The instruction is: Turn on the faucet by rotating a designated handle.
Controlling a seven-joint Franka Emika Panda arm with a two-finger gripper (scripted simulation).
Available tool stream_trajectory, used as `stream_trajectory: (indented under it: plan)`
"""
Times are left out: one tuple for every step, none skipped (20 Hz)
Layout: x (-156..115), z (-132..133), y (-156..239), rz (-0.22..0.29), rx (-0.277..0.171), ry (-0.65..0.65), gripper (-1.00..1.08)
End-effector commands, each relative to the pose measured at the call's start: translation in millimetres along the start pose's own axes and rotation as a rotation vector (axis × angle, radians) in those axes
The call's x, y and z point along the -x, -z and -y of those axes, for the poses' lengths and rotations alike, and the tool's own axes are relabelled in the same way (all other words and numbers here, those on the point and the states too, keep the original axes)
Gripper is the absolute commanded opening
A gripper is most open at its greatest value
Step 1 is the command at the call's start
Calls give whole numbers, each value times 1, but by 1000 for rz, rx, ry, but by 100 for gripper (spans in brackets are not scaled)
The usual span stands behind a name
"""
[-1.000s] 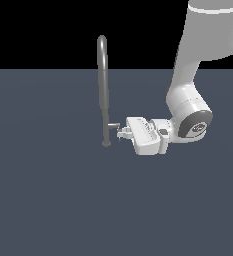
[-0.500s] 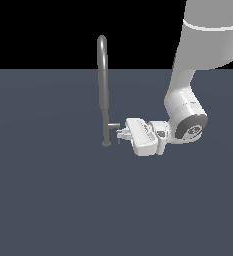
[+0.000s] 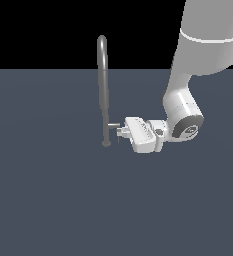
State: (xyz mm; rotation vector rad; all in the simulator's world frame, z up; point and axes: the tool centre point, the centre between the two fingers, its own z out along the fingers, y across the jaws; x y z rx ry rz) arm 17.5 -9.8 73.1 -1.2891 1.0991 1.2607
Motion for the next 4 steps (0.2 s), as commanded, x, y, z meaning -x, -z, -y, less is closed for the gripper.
stream_trajectory:
  plan:
    - [-38,-2,1,-25,-29,-44,-100]
    - [-41,-1,1,-25,-30,-47,-100]
    - [-44,0,2,-26,-31,-50,-100]
    - [-44,0,2,-26,-31,-50,-100]
